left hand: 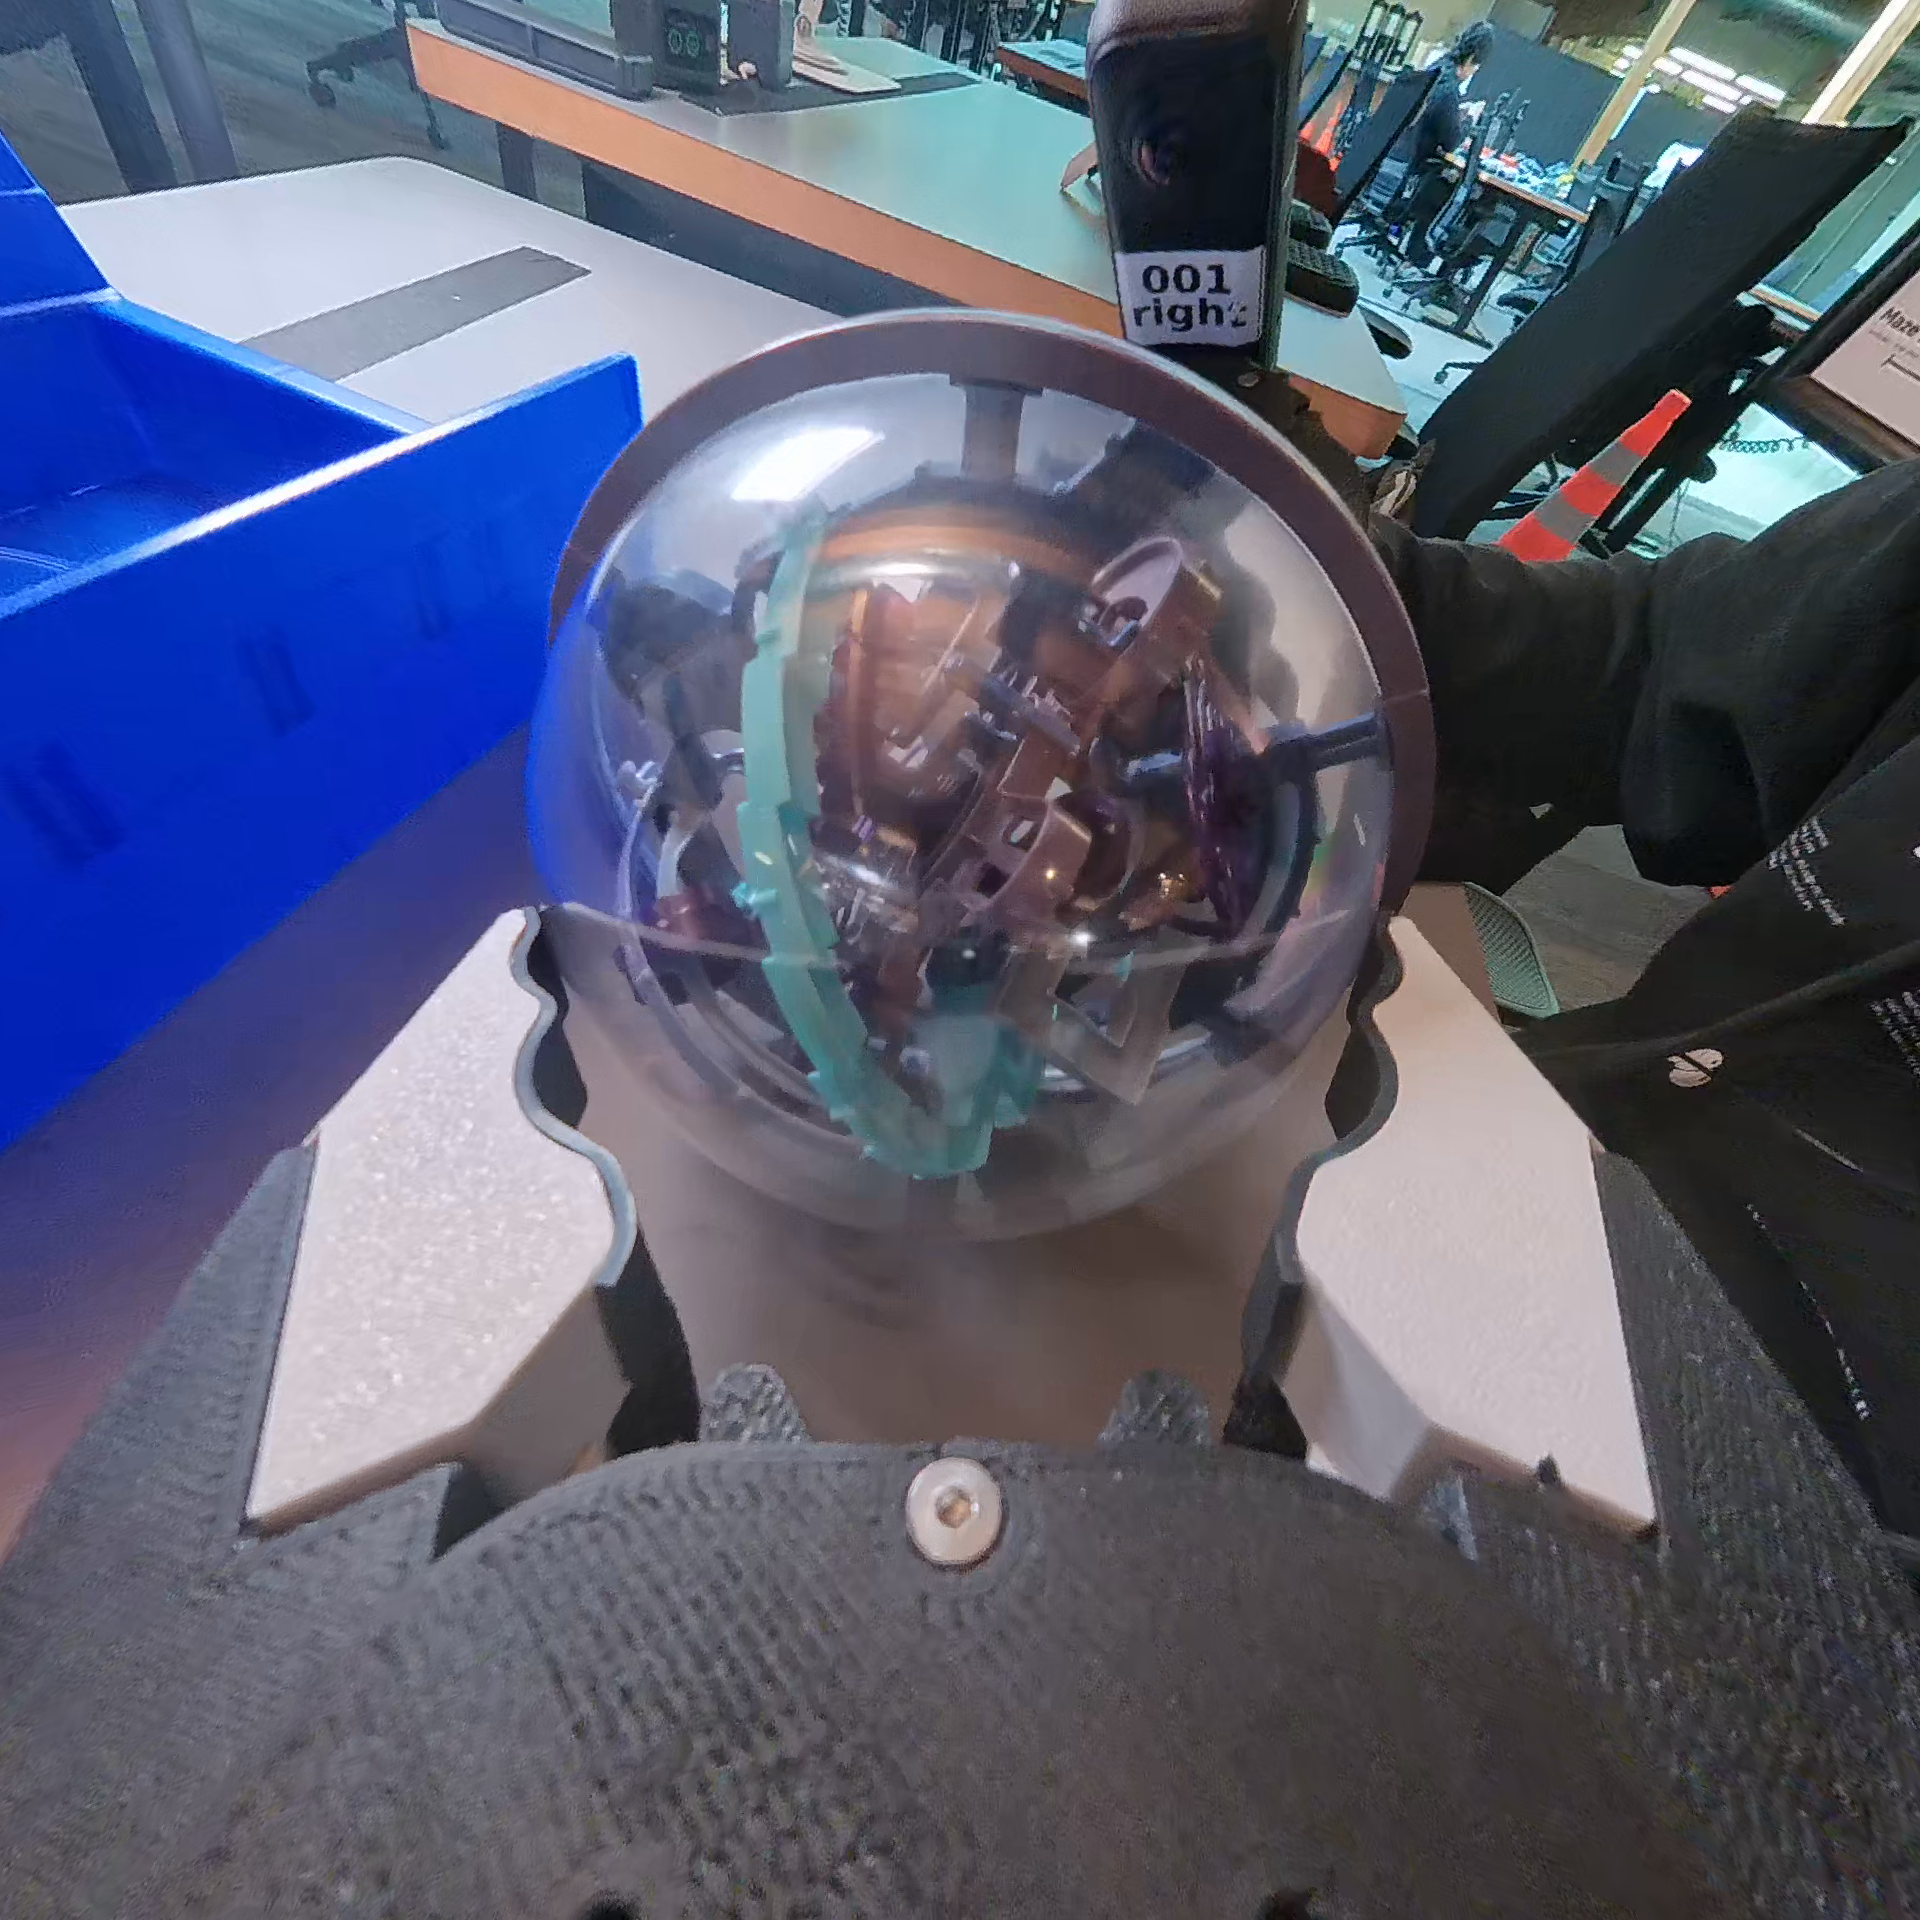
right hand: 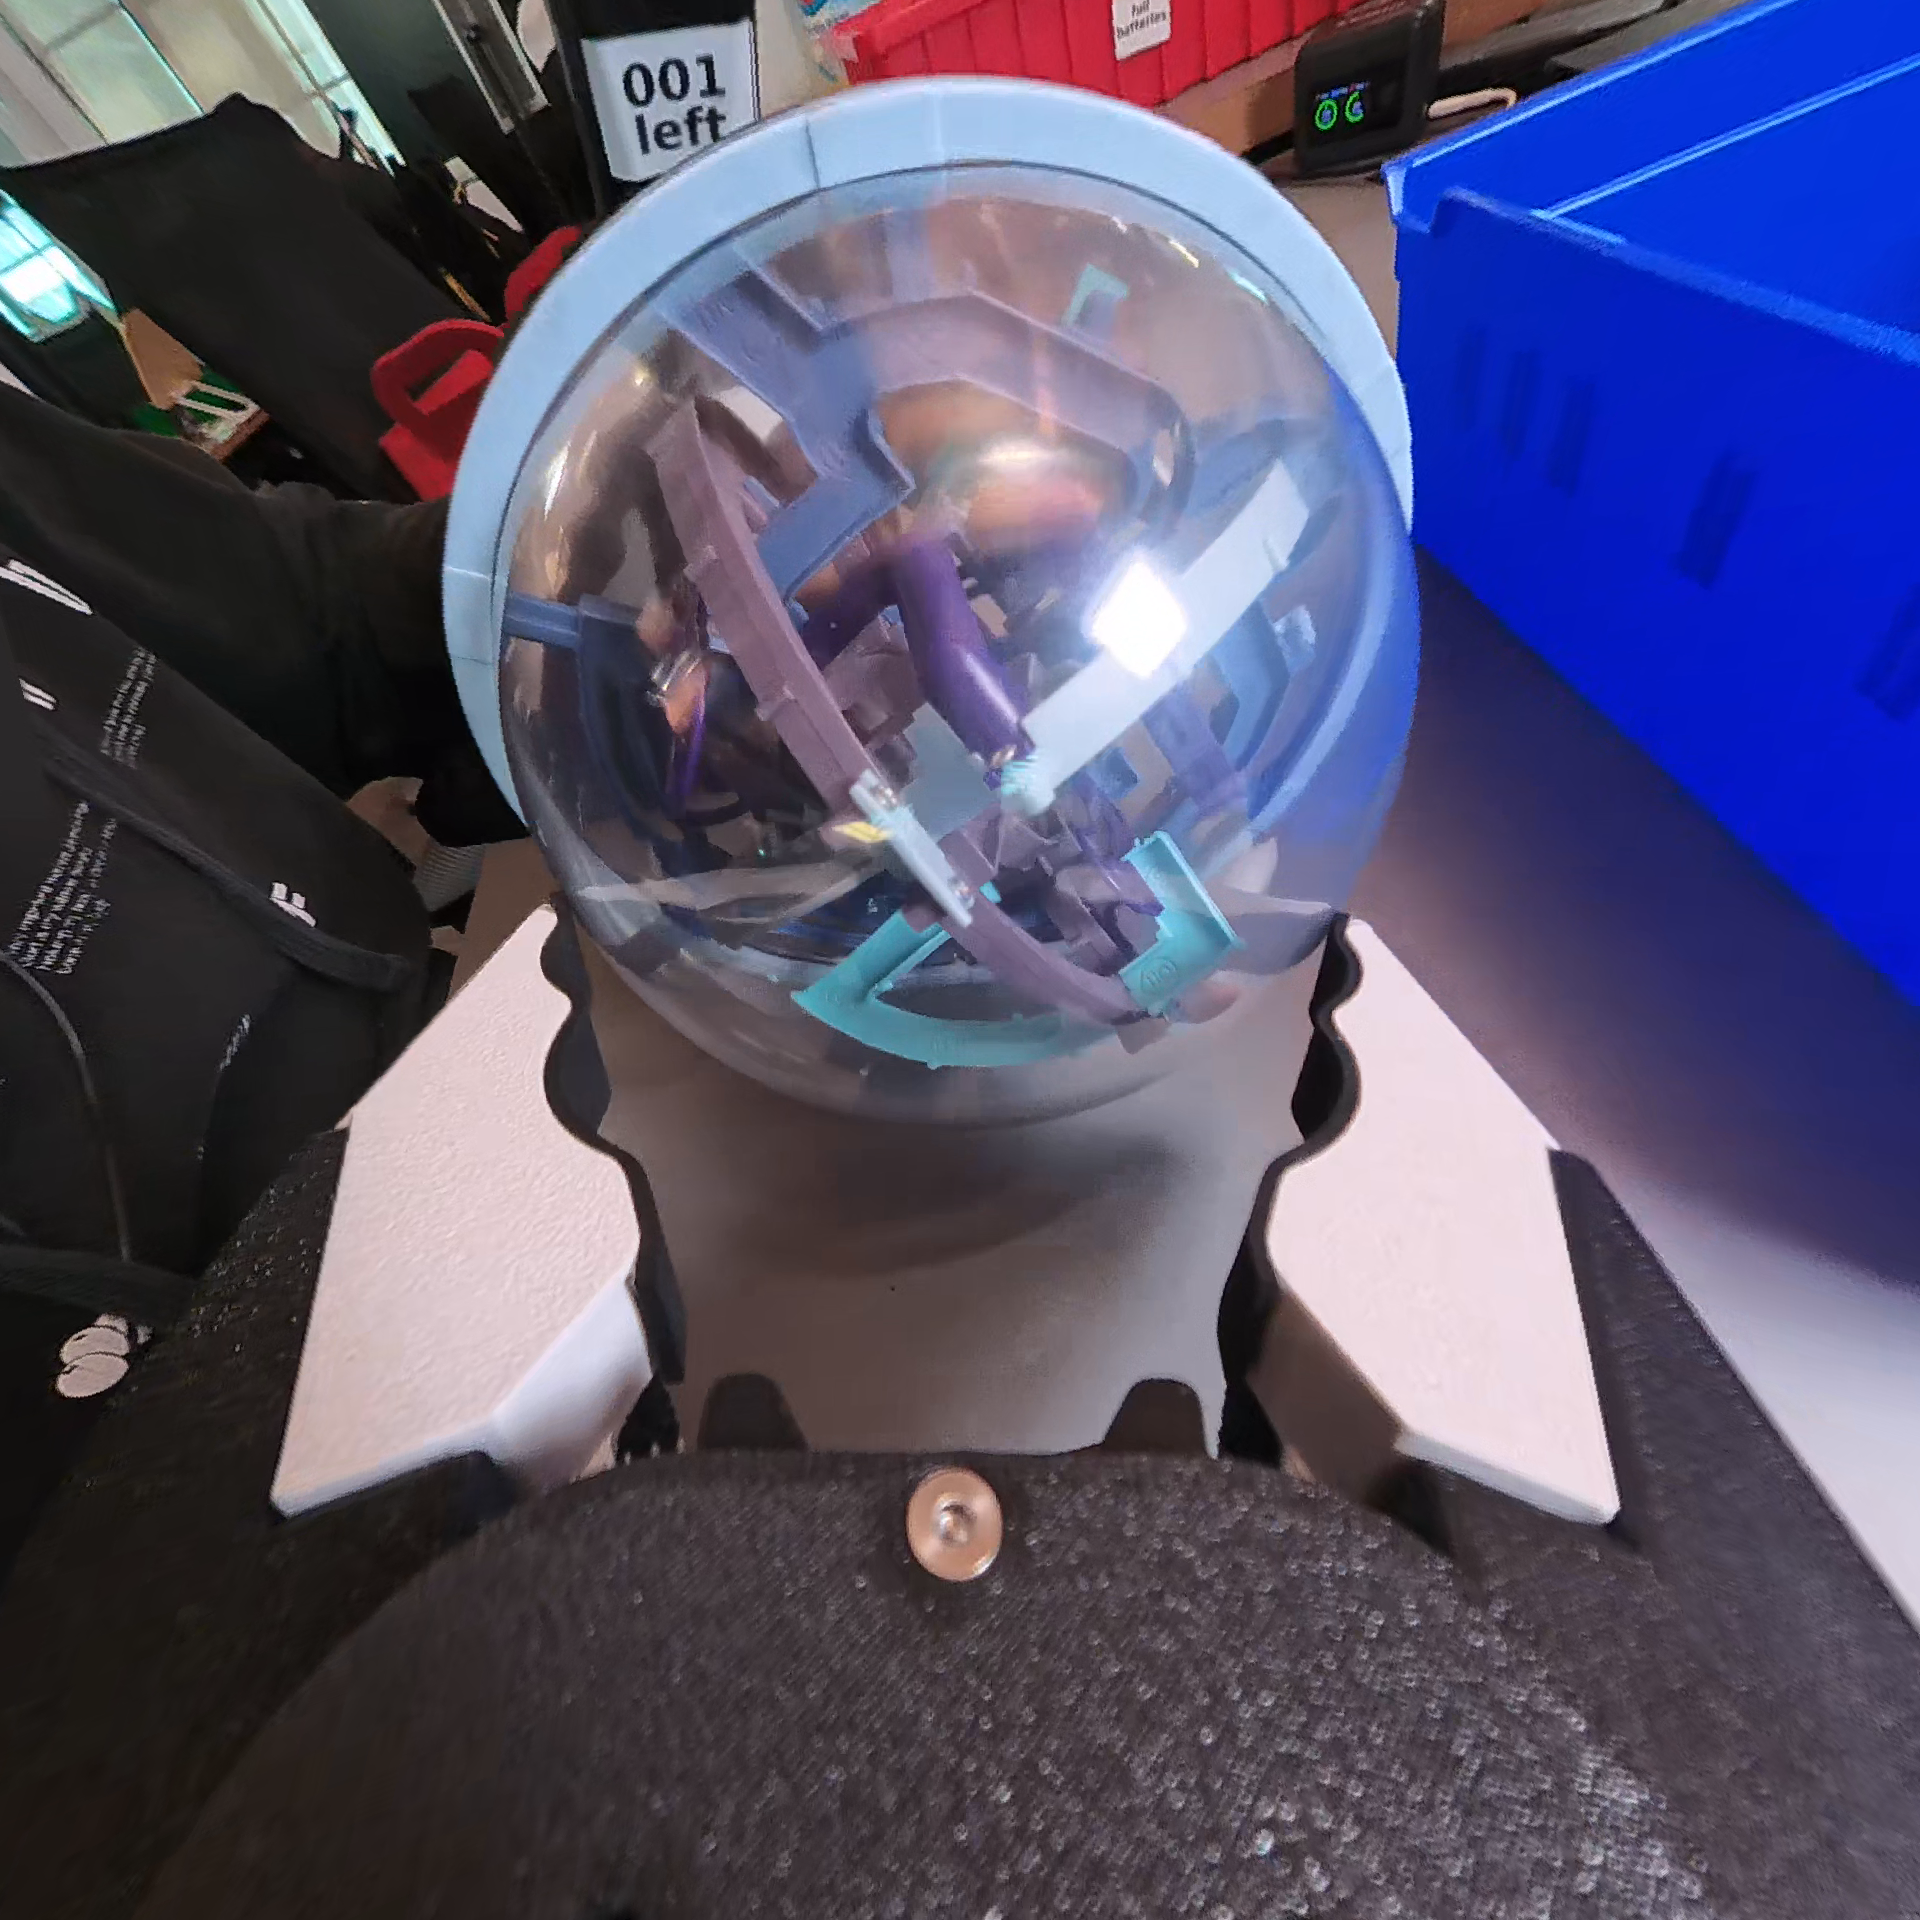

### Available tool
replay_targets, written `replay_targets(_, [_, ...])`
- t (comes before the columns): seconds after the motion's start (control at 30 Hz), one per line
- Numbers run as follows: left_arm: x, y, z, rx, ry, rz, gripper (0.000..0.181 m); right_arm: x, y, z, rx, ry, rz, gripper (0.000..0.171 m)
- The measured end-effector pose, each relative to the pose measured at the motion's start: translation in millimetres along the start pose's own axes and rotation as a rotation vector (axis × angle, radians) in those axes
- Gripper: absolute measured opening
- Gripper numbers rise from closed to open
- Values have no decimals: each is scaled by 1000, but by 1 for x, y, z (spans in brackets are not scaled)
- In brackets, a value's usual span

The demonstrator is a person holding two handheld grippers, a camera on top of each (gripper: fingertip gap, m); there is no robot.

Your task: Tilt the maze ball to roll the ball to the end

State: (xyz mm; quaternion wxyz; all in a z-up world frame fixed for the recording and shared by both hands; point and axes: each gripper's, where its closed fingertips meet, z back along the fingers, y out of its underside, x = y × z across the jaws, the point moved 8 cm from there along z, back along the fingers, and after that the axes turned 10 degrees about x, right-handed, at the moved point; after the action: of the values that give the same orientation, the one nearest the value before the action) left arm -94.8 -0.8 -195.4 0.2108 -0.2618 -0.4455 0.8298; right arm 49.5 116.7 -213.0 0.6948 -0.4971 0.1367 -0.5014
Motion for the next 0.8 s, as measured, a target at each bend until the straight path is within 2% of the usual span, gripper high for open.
replay_targets(0.23, [0, -1, 1, -20, -1, 5, 145, 0, -2, 4, 14, 30, 41, 133])
replay_targets(0.4, [-2, -5, -4, -25, -7, -22, 144, 15, -37, 36, -77, 163, 183, 135])
replay_targets(0.5, [-2, -9, -8, -28, -6, -22, 143, 34, -52, 37, -85, 220, 290, 134])
replay_targets(0.63, [-2, -14, -13, -38, -17, -22, 140, 35, -44, 22, 13, 306, 361, 136])
replay_targets(0.73, [-4, -13, -13, -59, -17, -37, 139, 31, -36, 26, -18, 277, 327, 125])
replay_targets(0.8, [-6, -11, -12, -69, -4, -61, 138, 30, -33, 30, -33, 259, 311, 125])
